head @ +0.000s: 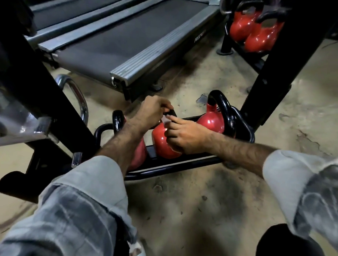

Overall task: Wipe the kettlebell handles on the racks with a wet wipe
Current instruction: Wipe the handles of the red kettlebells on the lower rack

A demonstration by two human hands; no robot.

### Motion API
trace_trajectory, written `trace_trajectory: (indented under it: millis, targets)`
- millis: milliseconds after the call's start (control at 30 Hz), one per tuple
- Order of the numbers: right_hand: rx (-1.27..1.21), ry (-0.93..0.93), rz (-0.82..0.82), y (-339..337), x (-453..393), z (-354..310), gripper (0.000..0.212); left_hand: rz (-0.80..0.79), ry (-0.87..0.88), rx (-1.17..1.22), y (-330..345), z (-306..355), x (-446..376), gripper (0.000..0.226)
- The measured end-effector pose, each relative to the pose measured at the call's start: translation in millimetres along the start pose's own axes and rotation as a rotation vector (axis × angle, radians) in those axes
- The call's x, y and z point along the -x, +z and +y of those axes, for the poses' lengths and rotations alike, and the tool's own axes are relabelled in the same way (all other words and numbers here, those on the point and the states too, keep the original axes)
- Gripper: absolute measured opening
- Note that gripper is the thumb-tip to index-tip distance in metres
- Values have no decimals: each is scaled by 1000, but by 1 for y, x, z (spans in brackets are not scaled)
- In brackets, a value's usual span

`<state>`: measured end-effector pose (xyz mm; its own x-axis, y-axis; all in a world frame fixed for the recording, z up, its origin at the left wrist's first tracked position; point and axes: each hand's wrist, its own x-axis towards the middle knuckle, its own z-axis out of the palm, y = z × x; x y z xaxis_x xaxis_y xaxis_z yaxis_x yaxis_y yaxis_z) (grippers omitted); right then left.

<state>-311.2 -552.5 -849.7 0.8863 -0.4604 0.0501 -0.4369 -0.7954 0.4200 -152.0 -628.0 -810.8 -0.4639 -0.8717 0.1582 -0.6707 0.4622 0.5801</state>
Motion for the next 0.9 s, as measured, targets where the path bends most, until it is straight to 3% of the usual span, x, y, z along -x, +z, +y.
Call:
trace_trajectory:
  millis: [200, 400, 633, 733, 900]
  targets:
    - [106, -257, -102, -4, 0, 9, 19, -31, -10, 73, -5, -6, 2, 26]
    - [114, -208, -86, -7, -7, 12, 19, -61, -1, 91, -6, -10, 2, 32]
    - [54, -288, -45, -12, -14, 28, 20, -66, 16, 92, -5, -18, 0, 32]
    - [7, -171, 55, -2, -7, 20, 24, -72, 19, 110, -5, -17, -1, 29]
    - [-167, 259, 343, 20, 16, -26, 27, -78, 34, 99, -4, -23, -2, 33]
